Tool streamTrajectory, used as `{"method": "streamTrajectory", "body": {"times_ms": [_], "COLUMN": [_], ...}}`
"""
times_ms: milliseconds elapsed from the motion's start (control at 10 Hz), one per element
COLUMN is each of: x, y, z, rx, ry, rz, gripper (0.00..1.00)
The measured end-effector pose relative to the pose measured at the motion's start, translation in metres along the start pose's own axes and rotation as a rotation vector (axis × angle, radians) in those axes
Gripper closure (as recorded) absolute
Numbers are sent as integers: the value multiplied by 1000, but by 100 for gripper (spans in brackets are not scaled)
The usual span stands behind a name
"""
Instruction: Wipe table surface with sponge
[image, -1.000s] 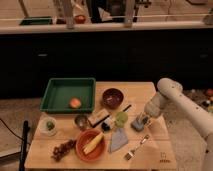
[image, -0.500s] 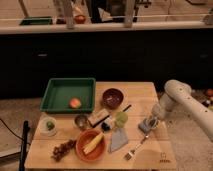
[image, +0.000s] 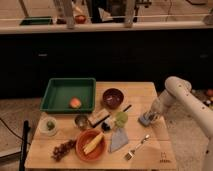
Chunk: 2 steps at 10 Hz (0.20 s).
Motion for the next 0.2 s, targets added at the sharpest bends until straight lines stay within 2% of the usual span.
{"method": "streamTrajectory", "body": {"times_ms": [200], "x": [4], "y": [-8], "z": [4], "rx": [25], "ry": [-13], "rz": [-19], "gripper": [100]}}
